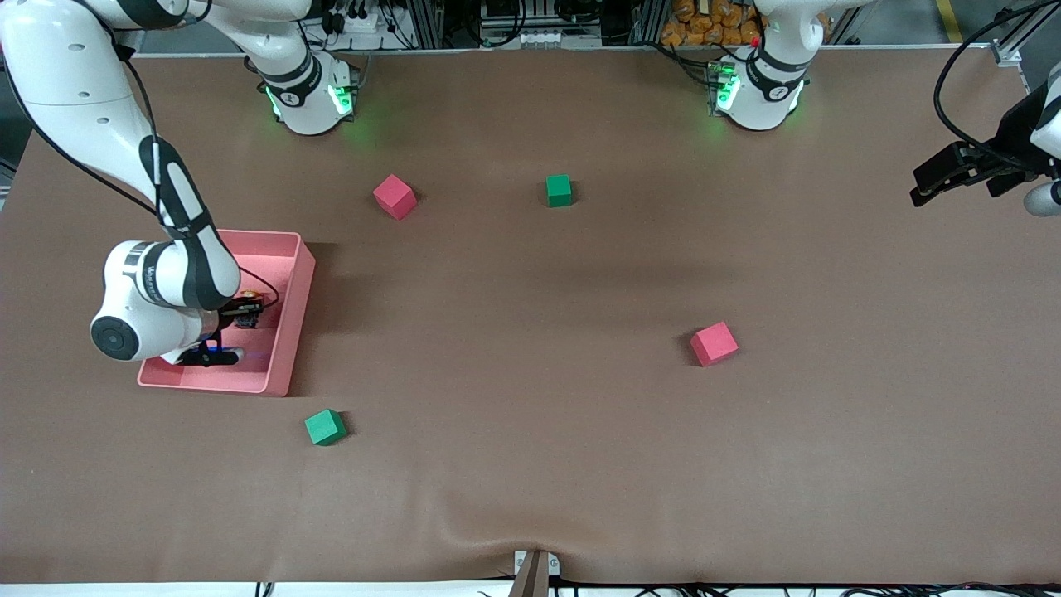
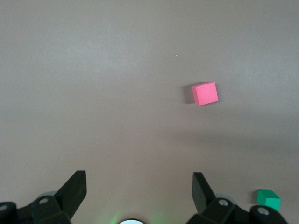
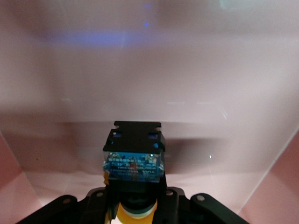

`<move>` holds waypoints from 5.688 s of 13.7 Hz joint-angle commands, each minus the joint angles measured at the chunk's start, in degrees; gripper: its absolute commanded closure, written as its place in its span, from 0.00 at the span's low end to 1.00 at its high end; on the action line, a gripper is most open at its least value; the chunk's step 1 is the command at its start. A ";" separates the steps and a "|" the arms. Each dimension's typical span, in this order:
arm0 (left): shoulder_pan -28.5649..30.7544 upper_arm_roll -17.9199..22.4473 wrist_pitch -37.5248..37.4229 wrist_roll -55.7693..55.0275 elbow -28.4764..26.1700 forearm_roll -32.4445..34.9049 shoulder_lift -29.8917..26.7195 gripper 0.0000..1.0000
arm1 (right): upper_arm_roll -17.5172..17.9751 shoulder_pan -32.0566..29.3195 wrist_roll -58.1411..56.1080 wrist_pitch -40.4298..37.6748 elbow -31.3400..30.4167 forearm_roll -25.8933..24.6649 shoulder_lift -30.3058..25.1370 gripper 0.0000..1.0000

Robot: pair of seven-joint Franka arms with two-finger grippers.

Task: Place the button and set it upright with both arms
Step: 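Close the right gripper on the button's black body, then lift the button out of the tray with the right gripper, then carry the button to the table middle with the right gripper, then release the button on the table while the left gripper reaches in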

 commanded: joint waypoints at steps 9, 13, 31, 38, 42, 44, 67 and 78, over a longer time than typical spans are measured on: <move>1.91 -0.50 0.97 2.90 0.03 -0.56 -0.16 0.00 | 0.13 0.77 0.01 -12.13 4.23 -0.01 -9.88 1.00; 1.82 -0.67 1.06 3.42 0.03 -0.47 0.10 0.00 | 0.21 3.31 -0.16 -12.93 5.20 0.07 -14.01 1.00; 2.00 -0.76 1.50 5.09 0.38 -0.47 1.86 0.00 | 0.13 35.48 24.01 -8.56 19.17 16.67 -1.20 1.00; 1.56 -0.85 1.59 4.74 0.38 -0.56 2.13 0.00 | -1.28 44.00 32.88 1.63 21.90 21.78 7.33 1.00; 1.91 -0.85 2.03 5.01 0.38 -0.56 3.44 0.00 | -1.28 46.20 32.71 7.72 21.99 23.19 11.38 1.00; 1.74 -0.85 2.12 5.01 0.38 -0.65 3.36 0.00 | -1.28 46.21 32.62 7.55 21.99 23.28 11.56 1.00; 0.94 -1.11 4.67 3.95 0.38 -0.56 5.03 0.00 | -1.28 45.59 27.18 14.58 21.37 25.56 11.21 0.02; -0.73 -7.08 8.88 2.90 0.47 -0.38 9.24 0.00 | -1.37 32.96 23.83 -3.77 21.99 20.65 -9.96 0.00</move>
